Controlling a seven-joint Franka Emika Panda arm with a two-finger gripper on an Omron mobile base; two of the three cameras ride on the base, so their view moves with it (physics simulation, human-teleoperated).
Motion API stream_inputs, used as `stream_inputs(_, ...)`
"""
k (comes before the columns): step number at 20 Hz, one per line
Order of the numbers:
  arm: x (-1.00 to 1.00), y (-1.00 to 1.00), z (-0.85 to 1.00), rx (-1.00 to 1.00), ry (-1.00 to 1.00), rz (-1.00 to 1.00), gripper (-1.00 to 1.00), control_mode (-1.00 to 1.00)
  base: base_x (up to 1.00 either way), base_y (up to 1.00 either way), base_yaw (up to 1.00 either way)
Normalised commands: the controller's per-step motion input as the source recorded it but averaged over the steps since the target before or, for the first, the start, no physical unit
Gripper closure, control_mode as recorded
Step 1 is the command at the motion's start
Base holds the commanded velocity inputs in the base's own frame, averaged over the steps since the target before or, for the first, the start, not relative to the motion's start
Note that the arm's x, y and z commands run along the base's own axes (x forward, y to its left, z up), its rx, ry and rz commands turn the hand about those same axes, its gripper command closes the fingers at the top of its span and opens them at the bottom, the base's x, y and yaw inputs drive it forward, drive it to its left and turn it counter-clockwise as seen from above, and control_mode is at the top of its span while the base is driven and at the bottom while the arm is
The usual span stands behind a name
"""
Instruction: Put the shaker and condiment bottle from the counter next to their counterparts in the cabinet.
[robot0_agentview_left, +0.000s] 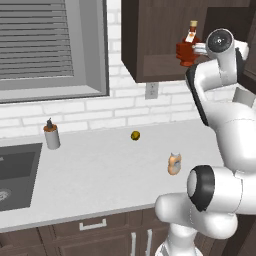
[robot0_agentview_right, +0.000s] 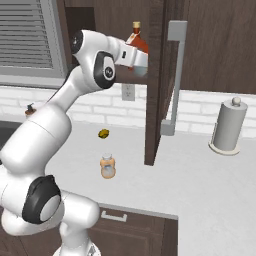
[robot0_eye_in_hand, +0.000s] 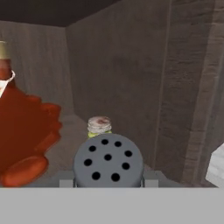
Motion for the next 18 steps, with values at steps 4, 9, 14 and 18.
stream_inputs(4,0.37,-0.11,0.00,0.06,0.10,0.00,1.00,-1.00,0.00,0.00,0.00)
stream_inputs(9,0.38,-0.10,0.00,0.01,0.03,0.00,1.00,-1.00,0.00,0.00,0.00)
stream_inputs(14,0.04,-0.03,-0.17,0.00,0.00,0.00,1.00,-1.00,0.00,0.00,0.00)
stream_inputs(18,0.00,-0.02,-0.26,0.00,0.00,0.00,1.00,-1.00,0.00,0.00,0.00)
